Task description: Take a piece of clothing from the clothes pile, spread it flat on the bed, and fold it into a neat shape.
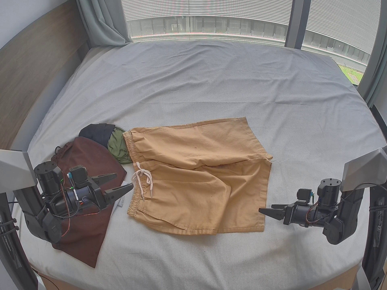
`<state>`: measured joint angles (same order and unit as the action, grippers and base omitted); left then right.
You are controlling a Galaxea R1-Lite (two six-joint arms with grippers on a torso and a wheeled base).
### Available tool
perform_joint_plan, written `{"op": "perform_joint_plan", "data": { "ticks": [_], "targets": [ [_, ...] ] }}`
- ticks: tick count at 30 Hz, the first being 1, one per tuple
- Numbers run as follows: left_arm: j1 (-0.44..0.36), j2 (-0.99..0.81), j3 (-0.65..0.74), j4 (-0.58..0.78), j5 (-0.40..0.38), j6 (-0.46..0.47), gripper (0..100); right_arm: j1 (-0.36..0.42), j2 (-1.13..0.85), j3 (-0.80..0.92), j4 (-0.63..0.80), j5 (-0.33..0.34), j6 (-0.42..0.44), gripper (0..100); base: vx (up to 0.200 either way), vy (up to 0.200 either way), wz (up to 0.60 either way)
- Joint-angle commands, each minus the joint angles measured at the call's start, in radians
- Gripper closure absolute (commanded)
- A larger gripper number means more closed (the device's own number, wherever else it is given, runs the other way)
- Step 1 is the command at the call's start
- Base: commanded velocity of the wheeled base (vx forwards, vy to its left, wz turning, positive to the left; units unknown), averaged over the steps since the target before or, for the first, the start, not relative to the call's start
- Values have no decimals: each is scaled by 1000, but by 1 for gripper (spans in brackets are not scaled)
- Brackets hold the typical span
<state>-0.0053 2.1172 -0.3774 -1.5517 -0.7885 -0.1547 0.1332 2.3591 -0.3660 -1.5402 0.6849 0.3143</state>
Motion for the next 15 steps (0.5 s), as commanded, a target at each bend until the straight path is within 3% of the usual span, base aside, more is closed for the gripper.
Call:
{"op": "perform_joint_plan", "data": {
  "ticks": [1, 15],
  "targets": [
    [1, 0, 0, -1, 0, -2, 0, 19, 23, 19, 0, -1, -1, 0, 0, 0, 0],
    [1, 0, 2, -1, 0, -5, 0, 39, 97, 36, 0, -1, -37, 0, 0, 0, 0]
  ]
}}
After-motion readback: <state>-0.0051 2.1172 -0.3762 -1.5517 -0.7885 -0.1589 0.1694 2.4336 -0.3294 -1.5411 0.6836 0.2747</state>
